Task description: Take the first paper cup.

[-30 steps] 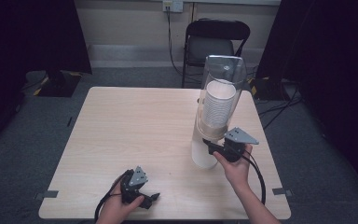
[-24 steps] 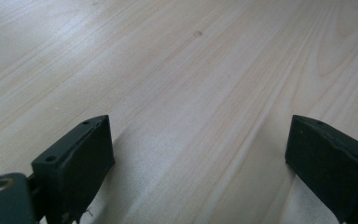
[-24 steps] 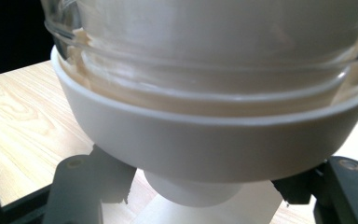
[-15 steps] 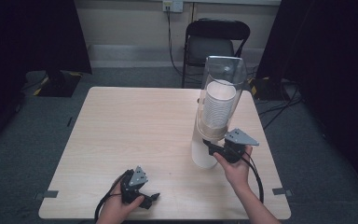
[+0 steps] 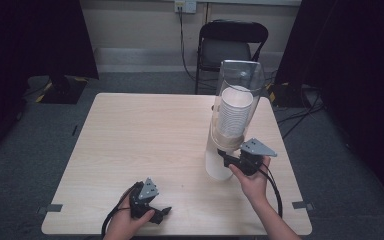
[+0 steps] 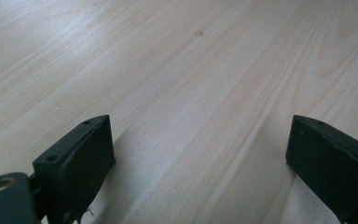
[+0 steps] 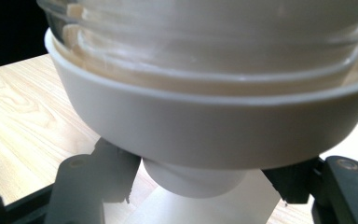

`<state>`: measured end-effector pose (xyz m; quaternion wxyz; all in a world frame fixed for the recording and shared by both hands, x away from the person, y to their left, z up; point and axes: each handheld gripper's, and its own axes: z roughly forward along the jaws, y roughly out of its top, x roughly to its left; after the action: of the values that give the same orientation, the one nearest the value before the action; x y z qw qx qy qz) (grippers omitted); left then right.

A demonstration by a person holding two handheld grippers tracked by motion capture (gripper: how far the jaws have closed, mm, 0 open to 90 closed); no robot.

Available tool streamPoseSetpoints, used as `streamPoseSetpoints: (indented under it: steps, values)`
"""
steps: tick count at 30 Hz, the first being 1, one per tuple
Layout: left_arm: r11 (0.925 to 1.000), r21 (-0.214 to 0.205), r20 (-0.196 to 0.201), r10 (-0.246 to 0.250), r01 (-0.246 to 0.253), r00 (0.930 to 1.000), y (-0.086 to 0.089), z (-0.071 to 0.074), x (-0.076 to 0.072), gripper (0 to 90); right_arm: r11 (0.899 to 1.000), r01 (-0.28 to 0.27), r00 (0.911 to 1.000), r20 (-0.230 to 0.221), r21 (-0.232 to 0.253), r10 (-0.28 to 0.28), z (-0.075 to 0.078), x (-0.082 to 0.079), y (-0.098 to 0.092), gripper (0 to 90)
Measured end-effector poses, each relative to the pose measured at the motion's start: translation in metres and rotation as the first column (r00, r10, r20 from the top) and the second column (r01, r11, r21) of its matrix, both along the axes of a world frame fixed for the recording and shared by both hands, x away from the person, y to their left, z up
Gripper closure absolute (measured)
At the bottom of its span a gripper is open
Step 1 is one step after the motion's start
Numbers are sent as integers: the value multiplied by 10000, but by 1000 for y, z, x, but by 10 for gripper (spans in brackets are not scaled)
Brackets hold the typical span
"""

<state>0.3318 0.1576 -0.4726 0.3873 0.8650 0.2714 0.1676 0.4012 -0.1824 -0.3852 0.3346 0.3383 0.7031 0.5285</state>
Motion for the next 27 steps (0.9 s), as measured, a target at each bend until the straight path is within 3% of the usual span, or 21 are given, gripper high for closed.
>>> streamPoseSetpoints:
  steps: [4, 5, 6, 7, 8, 10, 11, 13, 15, 17, 20, 27]
  values:
    - [10000, -33, -30, 23, -23, 10000, 0, 0, 0, 71, 10000, -4, 10000, -55, 58, 4, -1, 1, 0, 353]
    - [10000, -52, -43, 31, -31, 10000, 0, 0, 0, 71, 10000, 9, 9999, -131, -97, -11, -2, 2, 0, 356]
    - [10000, 28, -33, 3, -3, 10000, 0, 0, 0, 71, 9991, 24, 9987, -499, -422, -45, -6, 4, 1, 364]
    - [10000, 29, -28, 9, -9, 10000, 0, 0, 0, 71, 9960, 45, 9934, -1141, -895, -147, -20, 8, 2, 367]
    - [10000, 6, -6, 10, -10, 10000, 0, 0, 0, 71, 9950, 47, 9862, -1639, -995, -210, -37, 8, -1, 367]
    - [10000, -57, -30, 38, -38, 10000, 0, 0, -1, 69, 9948, 32, 9756, -2182, -1022, -256, -69, 4, -6, 363]
    - [10000, -29, -63, -27, 27, 10000, 0, 0, 0, 67, 9922, -85, 9734, -2284, -1240, -202, -68, 4, -6, 362]
    - [10000, -42, -67, -78, 78, 9999, -1, 0, 0, 59, 9921, -153, 9798, -1997, -1243, -99, -49, 5, -8, 360]
    - [10000, -31, -58, -40, 40, 10000, -1, 0, 0, 55, 9894, -293, 9759, -2180, -1421, -24, -41, 7, -13, 358]
    - [10000, -34, -53, -40, 39, 10000, -1, 0, 0, 55, 9832, -448, 9726, -2324, -1771, 25, -44, 6, -16, 356]
    - [10000, -29, -57, -36, 36, 10000, -1, 0, 0, 54, 9806, -555, 9617, -2742, -1881, 18, -57, 2, -23, 353]
    - [10000, -19, -48, -5, 5, 10000, -1, 0, 0, 54, 9755, -654, 9583, -2858, -2099, 28, -62, -9, -39, 350]
